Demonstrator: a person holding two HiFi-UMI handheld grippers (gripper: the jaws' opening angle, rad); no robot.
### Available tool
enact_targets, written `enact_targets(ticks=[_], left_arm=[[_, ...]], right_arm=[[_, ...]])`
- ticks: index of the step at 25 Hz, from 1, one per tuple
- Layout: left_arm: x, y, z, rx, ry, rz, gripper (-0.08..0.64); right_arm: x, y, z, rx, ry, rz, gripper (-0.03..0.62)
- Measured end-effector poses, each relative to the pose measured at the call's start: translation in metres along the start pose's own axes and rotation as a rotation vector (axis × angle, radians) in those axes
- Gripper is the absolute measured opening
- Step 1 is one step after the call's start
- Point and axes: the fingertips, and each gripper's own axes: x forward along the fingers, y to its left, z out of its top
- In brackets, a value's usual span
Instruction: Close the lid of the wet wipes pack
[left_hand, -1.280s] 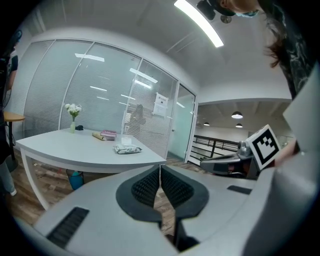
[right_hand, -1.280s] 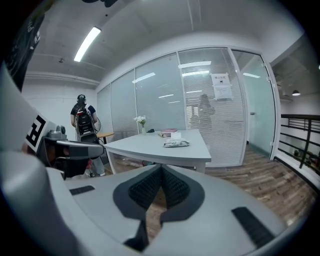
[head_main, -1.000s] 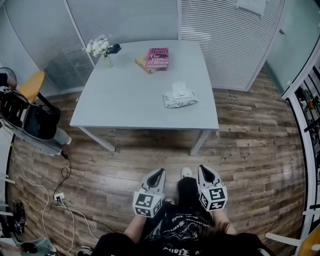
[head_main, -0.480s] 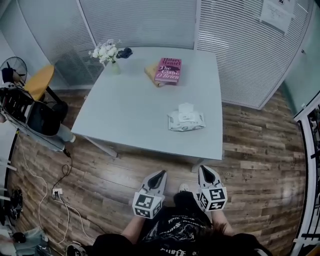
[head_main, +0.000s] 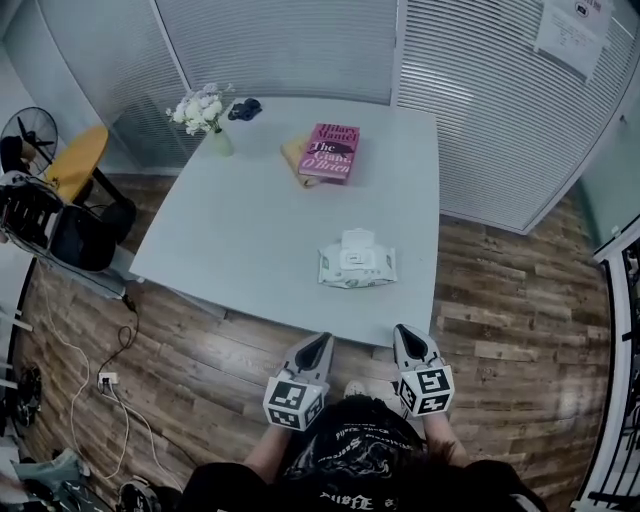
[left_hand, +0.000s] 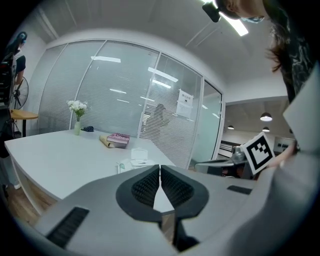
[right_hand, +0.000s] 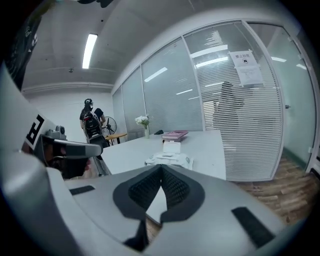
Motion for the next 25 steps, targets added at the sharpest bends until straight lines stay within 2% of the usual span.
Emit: enact_targets(ticks=[4, 9, 17, 21, 25], left_arm=[[0.02, -0.004, 0.001, 0.004, 0.015, 0.001, 0.011], [0.038, 0.003, 0.005, 0.0, 0.034, -0.004, 0.011], [0.071, 0.045, 0.019, 0.01, 0.054, -0.005, 0.011], [0.09, 0.067, 0.028, 0.008, 0.064, -0.015, 0.011], [0.109, 0.085, 0.032, -0.012, 0.076, -0.027, 0.011]], right_arm=[[0.013, -0.018, 0.006, 0.007, 0.0, 0.016, -0.002], [0.031, -0.018, 0.014, 0.026, 0.004, 0.055, -0.002], [0.068, -0.022, 0.027, 0.041, 0.039, 0.06, -0.002], [0.09, -0.024, 0.038, 0.087, 0.058, 0.078, -0.002], [0.113, -0.038, 0.047, 0.135, 0.054, 0.046, -0.002]])
